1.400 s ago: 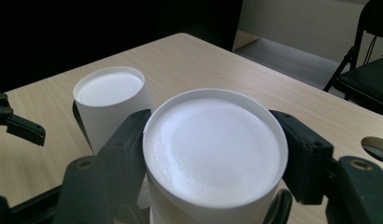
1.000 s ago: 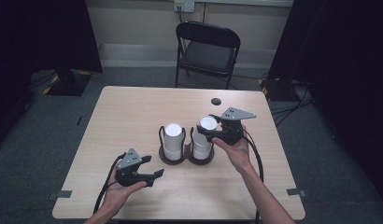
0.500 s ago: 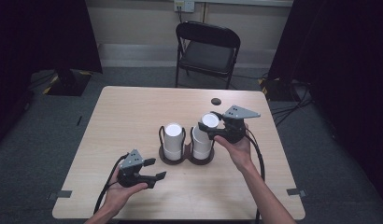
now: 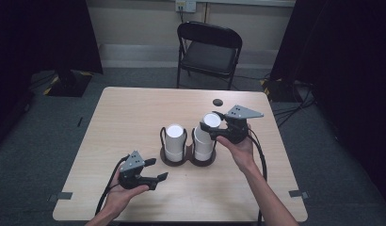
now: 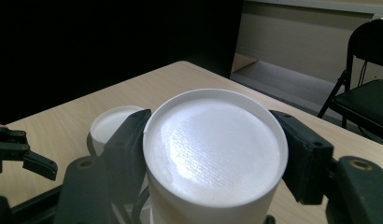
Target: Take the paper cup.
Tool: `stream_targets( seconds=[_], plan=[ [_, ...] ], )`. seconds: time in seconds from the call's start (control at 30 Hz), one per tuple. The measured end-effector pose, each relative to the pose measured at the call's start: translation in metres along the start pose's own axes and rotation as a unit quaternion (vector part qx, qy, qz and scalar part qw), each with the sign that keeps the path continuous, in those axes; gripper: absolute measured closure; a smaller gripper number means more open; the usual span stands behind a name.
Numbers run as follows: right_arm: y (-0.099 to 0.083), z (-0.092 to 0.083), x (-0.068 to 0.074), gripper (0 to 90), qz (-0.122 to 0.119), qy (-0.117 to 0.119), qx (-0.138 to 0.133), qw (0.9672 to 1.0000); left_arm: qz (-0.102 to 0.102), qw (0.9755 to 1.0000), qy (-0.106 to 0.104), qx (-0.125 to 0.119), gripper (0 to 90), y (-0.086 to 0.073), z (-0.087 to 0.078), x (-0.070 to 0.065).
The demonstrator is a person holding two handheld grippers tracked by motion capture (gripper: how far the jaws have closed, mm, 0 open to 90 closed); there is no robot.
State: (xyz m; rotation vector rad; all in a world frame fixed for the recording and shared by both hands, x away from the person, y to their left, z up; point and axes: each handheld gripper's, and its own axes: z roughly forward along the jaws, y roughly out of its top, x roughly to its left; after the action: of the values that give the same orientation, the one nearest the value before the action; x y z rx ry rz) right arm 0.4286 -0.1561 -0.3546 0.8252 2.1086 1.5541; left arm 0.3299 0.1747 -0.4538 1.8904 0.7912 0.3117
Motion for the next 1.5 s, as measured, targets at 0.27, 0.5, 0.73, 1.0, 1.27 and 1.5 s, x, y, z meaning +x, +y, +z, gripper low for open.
stream_targets(
  seconds=[0.27,0.5,0.73,1.0,1.27,1.5],
  plan=[
    [0.004,-0.002,0.002,34.2,-0.001,0.004,-0.007,1.0000,-0.001,0.9999,-0.010,-0.014,27.5,0.001,0.001,-0.003],
    [0.009,-0.009,0.001,34.2,0.006,0.007,-0.015,0.9998,0.005,0.9988,-0.047,-0.010,34.8,0.001,0.004,-0.005],
    [0.013,-0.017,0.000,34.2,0.015,0.007,-0.024,0.9996,-0.002,0.9980,-0.055,-0.030,39.9,0.003,0.003,-0.005],
    [0.016,-0.031,0.003,34.2,0.031,0.014,-0.028,0.9990,0.013,0.9973,-0.047,-0.055,40.4,0.005,0.000,-0.010],
    [0.017,-0.050,0.009,34.4,0.053,0.031,-0.034,0.9975,0.013,0.9979,-0.045,-0.044,38.9,0.007,0.000,-0.012],
    [0.003,-0.058,0.017,34.5,0.079,0.046,-0.022,0.9955,0.015,0.9985,-0.038,-0.036,35.9,0.006,-0.002,-0.009]
  ],
)
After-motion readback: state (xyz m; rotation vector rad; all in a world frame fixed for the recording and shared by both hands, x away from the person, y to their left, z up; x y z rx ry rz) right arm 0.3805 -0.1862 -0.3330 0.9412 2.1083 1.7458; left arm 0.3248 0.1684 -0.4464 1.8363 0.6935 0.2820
